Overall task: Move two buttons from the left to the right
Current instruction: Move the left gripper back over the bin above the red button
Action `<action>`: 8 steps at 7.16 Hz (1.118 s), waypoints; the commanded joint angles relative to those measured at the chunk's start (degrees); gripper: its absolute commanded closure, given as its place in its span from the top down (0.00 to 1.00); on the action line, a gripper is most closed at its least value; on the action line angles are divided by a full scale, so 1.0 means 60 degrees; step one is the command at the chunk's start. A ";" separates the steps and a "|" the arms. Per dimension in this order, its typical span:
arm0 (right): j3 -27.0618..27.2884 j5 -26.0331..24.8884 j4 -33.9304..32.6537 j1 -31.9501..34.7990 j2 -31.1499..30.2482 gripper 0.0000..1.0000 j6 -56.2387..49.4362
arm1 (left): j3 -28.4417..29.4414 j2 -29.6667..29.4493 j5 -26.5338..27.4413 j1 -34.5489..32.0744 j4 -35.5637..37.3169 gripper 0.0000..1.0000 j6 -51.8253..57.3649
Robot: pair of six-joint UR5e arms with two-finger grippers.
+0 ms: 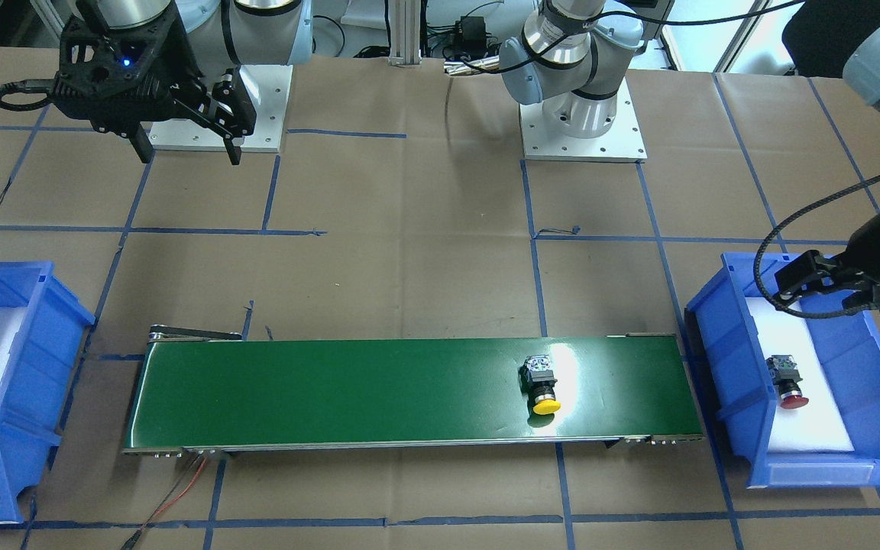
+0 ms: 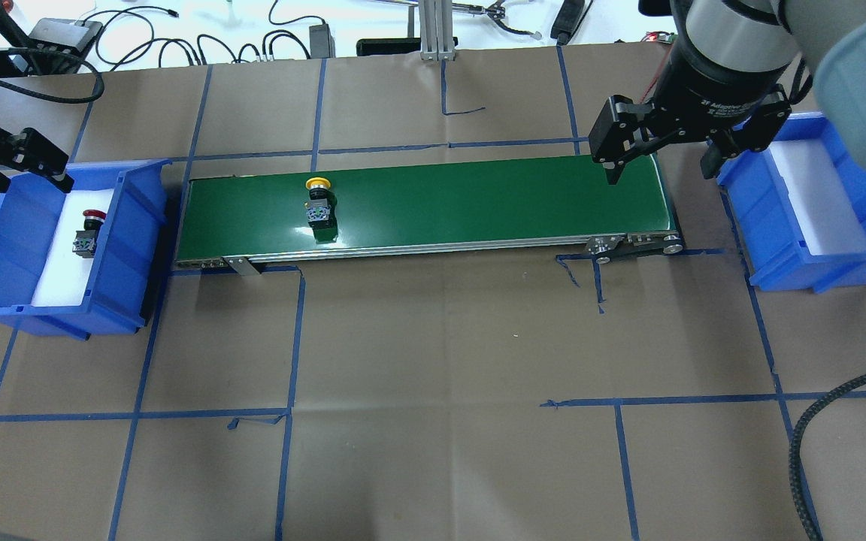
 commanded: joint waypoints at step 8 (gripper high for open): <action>0.0020 0.0014 -0.0025 0.0000 0.0014 1.00 0.0014 | -0.1356 -0.2044 -0.0089 0.0456 0.4126 0.99 0.0175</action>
